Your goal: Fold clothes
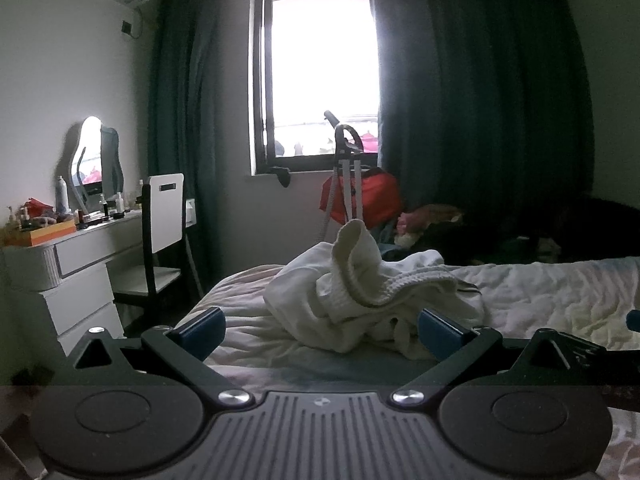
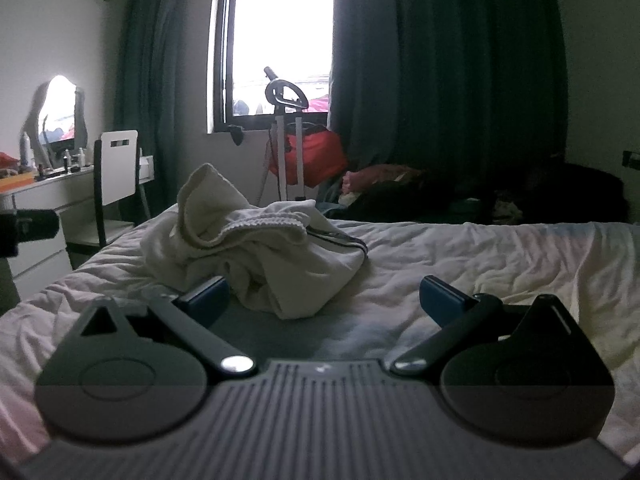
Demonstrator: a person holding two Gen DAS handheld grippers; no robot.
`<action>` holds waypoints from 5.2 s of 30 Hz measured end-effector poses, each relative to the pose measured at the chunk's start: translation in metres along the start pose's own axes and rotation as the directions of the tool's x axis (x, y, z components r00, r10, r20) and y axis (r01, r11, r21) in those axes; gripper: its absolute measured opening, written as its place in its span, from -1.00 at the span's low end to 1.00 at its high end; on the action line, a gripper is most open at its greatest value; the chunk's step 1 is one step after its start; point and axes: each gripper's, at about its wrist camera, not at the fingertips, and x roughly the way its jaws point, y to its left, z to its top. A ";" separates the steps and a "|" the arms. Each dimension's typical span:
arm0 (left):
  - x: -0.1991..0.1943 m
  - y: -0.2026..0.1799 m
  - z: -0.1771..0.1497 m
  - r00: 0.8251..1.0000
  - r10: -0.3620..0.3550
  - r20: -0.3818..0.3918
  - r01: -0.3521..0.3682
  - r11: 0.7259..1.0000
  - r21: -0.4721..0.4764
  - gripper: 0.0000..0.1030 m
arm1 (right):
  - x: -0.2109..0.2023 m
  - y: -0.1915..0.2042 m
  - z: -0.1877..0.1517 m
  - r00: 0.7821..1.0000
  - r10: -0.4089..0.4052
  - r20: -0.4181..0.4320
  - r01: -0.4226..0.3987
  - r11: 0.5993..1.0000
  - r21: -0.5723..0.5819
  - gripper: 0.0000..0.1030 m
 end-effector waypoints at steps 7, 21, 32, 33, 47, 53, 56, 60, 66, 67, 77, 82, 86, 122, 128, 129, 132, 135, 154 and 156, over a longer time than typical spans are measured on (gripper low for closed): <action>0.004 -0.002 -0.002 1.000 0.004 -0.016 -0.004 1.000 -0.002 1.00 | 0.000 -0.003 -0.002 1.000 0.023 -0.011 -0.023 1.000 0.016 1.00; 0.005 -0.003 -0.004 1.000 -0.015 -0.001 0.015 1.000 0.006 1.00 | -0.002 -0.008 -0.004 0.999 0.051 0.010 -0.052 0.998 0.045 1.00; 0.014 -0.001 -0.007 0.999 -0.038 -0.026 0.037 0.999 -0.031 1.00 | -0.008 -0.011 0.002 0.997 0.033 0.065 -0.037 0.997 0.061 1.00; 0.015 -0.001 -0.008 0.999 -0.043 -0.032 0.042 0.999 -0.034 1.00 | -0.008 -0.014 0.002 0.997 0.037 0.063 -0.042 0.996 0.080 1.00; 0.120 -0.011 -0.009 0.987 -0.092 -0.129 0.081 0.993 -0.089 0.99 | 0.002 -0.046 0.000 0.999 0.050 -0.001 -0.048 0.958 0.282 1.00; 0.202 -0.021 0.013 0.994 -0.034 -0.107 0.033 0.999 -0.006 0.99 | 0.022 -0.053 -0.009 0.998 0.057 -0.037 -0.042 0.945 0.324 1.00; 0.247 -0.030 0.024 0.991 -0.028 -0.128 0.032 0.999 0.027 0.99 | 0.037 -0.062 -0.018 0.995 0.073 -0.072 -0.041 0.927 0.373 1.00; 0.302 -0.042 0.036 0.988 -0.006 -0.156 0.012 0.999 0.037 0.99 | 0.059 -0.077 -0.035 0.986 0.099 -0.134 -0.028 0.892 0.452 1.00; 0.367 -0.044 0.052 0.982 0.032 -0.188 -0.037 0.999 -0.027 0.56 | 0.091 -0.086 -0.056 0.979 0.089 -0.181 0.010 0.874 0.486 1.00; 0.373 -0.044 0.055 0.980 0.059 -0.188 -0.064 0.998 -0.019 0.29 | 0.096 -0.085 -0.059 0.976 0.098 -0.193 0.009 0.873 0.488 1.00; 0.316 -0.038 0.096 0.987 -0.017 -0.157 0.025 0.999 0.047 -0.68 | 0.101 -0.071 -0.060 0.976 0.144 -0.161 -0.055 0.886 0.460 1.00; 0.222 -0.034 0.090 0.987 -0.115 -0.115 0.120 0.992 0.036 -0.71 | 0.071 -0.047 -0.052 0.993 0.110 -0.044 -0.096 0.964 0.249 1.00; 0.146 -0.023 0.080 0.980 -0.183 -0.073 0.181 0.983 -0.041 -0.71 | 0.054 -0.045 -0.046 0.989 0.148 -0.016 -0.140 0.961 0.240 1.00; 0.106 0.118 -0.034 0.969 -0.188 -0.159 0.105 0.901 -0.421 -0.70 | 0.097 -0.023 -0.096 0.749 0.544 -0.377 -0.164 0.705 0.690 0.02; 0.112 0.121 -0.040 0.961 -0.195 -0.196 0.099 0.905 -0.414 -0.69 | 0.089 -0.032 -0.085 0.770 0.546 -0.330 -0.155 0.662 0.733 -0.45; 0.112 0.122 -0.040 0.960 -0.198 -0.199 0.100 0.903 -0.417 -0.69 | 0.084 -0.032 -0.080 0.778 0.544 -0.313 -0.169 0.661 0.731 -0.49; 0.113 0.123 -0.041 0.950 -0.211 -0.232 0.091 0.894 -0.438 -0.63 | 0.066 -0.034 -0.062 0.806 0.531 -0.260 -0.229 0.686 0.690 -0.58; 0.116 0.127 -0.046 0.933 -0.230 -0.276 0.072 0.873 -0.483 -0.59 | 0.055 -0.040 -0.043 0.824 0.522 -0.221 -0.285 0.719 0.634 -0.58; 0.147 0.115 -0.070 0.908 -0.246 -0.340 0.060 0.878 -0.475 0.19 | 0.076 -0.058 -0.083 0.776 0.553 -0.303 -0.171 0.648 0.742 0.38; 0.150 0.116 -0.071 0.909 -0.242 -0.338 0.053 0.874 -0.482 0.16 | 0.076 -0.056 -0.087 0.780 0.549 -0.299 -0.176 0.652 0.738 0.36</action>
